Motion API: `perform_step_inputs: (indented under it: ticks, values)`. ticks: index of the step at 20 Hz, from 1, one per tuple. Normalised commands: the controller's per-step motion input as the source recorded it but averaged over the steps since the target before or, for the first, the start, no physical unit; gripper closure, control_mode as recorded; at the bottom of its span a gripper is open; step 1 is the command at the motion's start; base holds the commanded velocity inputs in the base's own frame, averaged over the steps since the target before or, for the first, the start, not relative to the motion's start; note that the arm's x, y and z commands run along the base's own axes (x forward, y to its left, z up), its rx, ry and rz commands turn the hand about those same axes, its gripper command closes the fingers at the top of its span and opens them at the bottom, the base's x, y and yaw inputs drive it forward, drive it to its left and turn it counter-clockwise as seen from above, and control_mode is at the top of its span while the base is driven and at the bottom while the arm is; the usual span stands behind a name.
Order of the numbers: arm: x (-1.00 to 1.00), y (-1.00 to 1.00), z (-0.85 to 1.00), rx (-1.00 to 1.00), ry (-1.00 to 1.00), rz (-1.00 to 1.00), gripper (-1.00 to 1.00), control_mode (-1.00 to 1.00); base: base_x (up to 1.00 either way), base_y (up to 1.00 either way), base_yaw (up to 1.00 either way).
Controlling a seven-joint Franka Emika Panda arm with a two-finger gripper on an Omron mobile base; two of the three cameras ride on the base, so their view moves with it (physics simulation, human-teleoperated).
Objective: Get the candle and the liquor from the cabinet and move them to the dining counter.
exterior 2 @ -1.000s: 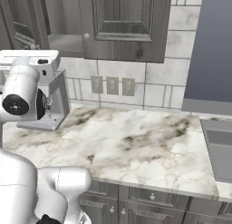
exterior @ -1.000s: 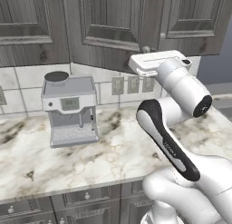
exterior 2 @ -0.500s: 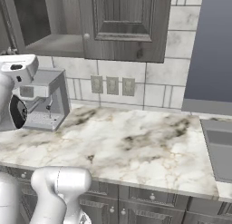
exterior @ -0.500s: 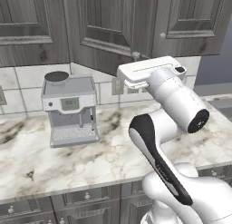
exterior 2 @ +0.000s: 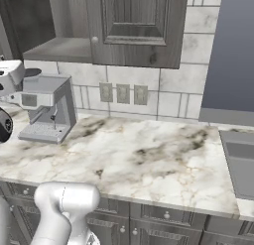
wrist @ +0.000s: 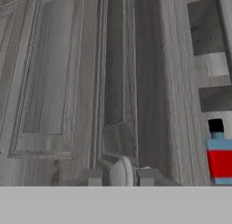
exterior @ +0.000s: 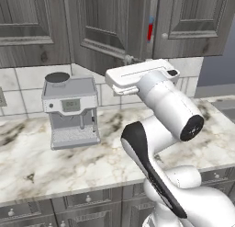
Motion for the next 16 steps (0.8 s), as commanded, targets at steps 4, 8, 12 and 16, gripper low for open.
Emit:
perform_step_inputs:
  ticks: [4, 8, 12, 16]
  values:
    - [0.00, 0.05, 0.00, 0.00, 0.02, 0.00, -1.00, -1.00, 0.00, 0.00, 0.00]
    - [0.00, 0.00, 0.00, 0.00, 0.00, 0.00, -1.00, -1.00, 0.00, 0.00, 0.00]
    - [-0.39, -0.19, 0.00, 0.00, -0.01, 0.02, -1.00, -1.00, 0.00, 0.00, 0.00]
    - [-0.85, -0.35, 0.06, 0.00, -0.01, 0.06, -1.00, -1.00, 0.00, 0.00, 0.00]
